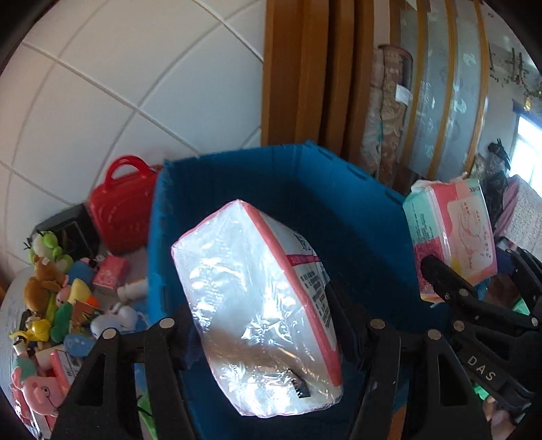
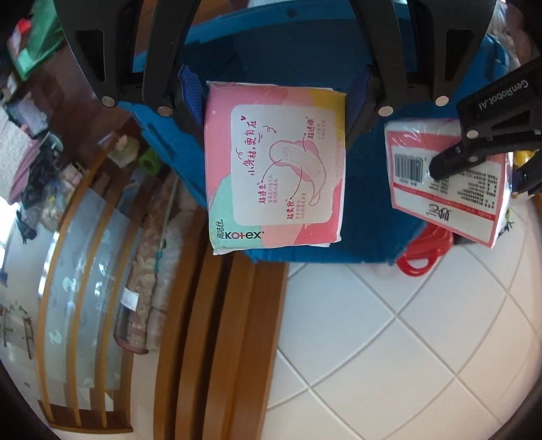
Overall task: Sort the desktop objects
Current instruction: 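Carry both packs over the blue crate and open both grippers to drop them, then move both empty grippers back from the crate to the heap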
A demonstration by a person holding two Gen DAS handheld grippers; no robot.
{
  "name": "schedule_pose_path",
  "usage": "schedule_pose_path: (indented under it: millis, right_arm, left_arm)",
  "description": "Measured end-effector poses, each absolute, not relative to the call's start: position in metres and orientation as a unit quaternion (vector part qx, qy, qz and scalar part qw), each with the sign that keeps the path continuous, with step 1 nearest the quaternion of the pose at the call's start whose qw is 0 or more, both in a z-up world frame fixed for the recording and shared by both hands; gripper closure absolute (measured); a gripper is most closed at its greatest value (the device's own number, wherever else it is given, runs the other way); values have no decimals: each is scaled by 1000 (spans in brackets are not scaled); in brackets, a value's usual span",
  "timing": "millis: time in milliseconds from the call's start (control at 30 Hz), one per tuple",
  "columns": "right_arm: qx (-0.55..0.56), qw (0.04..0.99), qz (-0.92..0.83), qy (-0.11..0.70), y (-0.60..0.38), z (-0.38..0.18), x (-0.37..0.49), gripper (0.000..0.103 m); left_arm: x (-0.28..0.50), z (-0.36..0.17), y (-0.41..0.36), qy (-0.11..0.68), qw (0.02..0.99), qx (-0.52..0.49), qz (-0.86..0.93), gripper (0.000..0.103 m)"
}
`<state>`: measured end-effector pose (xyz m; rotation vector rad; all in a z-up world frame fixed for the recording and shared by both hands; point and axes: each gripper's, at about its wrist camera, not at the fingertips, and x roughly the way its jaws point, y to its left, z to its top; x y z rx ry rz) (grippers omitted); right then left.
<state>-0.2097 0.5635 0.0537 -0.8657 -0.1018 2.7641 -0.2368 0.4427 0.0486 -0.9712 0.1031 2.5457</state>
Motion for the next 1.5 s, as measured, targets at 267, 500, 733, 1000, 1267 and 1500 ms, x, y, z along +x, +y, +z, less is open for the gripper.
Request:
schedule_pose_path:
  millis: [267,500,733,1000,1267,1500]
  right_arm:
    - [-319,114,941,-19,600,19,-213,35]
    - [-313,89,945,-12,610,19,-224,34]
    - [-318,65,946,-22,602,18,-235,17]
    - [-307,64,949,-19,597,30,-213,0]
    - [-289,73,954,-16,596,46,-183,0]
    - [-292,86,952,-2,600,45,-172,0]
  left_arm:
    - [-230,15,489,92,162,-371,910,39]
    - [-224,25,482,96,123,-343,926,26]
    - [-219,21,479,93,115,-354,923,23]
    - [-214,18,466,79,110,-363,922,23]
    - [-207,22,458,72,118,-356,924,23]
    - [-195,28,451,72,126,-346,927,23]
